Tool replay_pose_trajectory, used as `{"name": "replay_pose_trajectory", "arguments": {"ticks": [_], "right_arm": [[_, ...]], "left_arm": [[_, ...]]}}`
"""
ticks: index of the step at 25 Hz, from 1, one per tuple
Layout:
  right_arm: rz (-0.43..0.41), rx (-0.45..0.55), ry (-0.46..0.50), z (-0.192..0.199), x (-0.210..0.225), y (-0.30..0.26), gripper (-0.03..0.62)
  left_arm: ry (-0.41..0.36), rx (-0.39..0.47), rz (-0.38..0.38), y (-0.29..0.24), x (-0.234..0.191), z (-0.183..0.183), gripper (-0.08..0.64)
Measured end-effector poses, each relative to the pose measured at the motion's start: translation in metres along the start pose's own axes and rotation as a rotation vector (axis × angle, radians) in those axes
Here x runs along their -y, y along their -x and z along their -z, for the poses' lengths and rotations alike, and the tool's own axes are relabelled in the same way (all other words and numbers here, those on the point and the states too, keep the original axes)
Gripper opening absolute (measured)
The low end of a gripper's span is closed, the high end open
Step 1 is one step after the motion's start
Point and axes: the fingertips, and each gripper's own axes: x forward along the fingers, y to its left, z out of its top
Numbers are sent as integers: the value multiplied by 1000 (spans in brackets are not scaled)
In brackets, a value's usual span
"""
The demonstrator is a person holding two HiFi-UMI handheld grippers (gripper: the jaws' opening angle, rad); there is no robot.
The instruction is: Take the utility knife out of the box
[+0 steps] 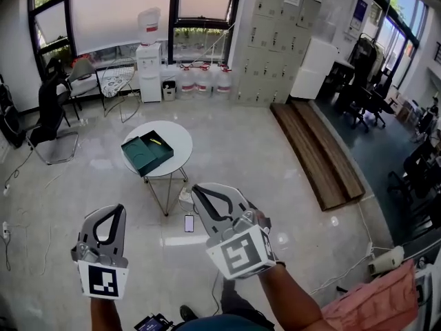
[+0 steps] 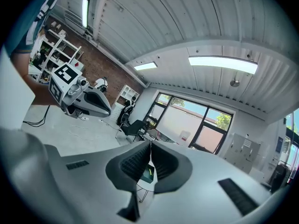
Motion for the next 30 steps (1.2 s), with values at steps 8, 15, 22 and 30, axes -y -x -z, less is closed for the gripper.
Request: {"name": "replay_pose_trajectory", "arguments": {"ticks": [8, 15, 22, 30], "right_arm": [[-107, 65, -7, 53, 93, -30, 38], [-168, 107, -5, 100, 160, -60, 38], [-201, 138, -20, 134, 215, -72, 38], [-220, 154, -39, 160, 261, -89, 38]], "left_arm": [[-7, -91, -71, -100, 18, -28, 18], [-2, -143, -119, -180, 36, -36, 18], [-20, -191, -140, -239, 50, -53, 18], [-38, -202, -146, -297, 52, -66, 18]]}}
